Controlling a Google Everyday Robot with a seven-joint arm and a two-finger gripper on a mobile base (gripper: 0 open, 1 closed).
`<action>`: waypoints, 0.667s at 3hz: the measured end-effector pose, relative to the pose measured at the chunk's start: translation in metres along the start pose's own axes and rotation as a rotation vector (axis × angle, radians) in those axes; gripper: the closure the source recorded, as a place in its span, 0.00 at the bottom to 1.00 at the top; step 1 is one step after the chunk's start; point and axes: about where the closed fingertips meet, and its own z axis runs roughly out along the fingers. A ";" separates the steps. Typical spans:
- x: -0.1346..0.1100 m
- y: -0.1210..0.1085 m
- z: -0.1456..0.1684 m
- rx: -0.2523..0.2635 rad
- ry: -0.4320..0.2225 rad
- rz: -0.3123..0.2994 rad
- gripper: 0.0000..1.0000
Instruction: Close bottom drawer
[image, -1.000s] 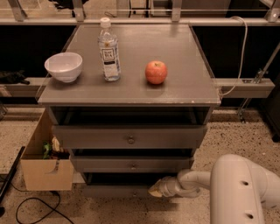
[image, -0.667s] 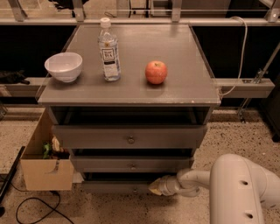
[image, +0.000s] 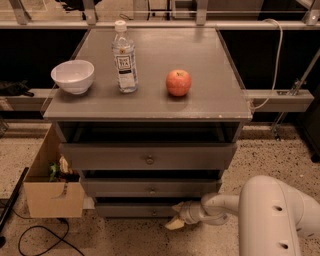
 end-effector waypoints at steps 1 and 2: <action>0.000 0.000 0.000 0.000 0.000 0.000 0.01; 0.000 0.000 0.000 0.000 0.000 0.000 0.00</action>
Offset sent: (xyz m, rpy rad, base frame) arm 0.0000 0.0000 0.0000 0.0000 0.0000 0.0000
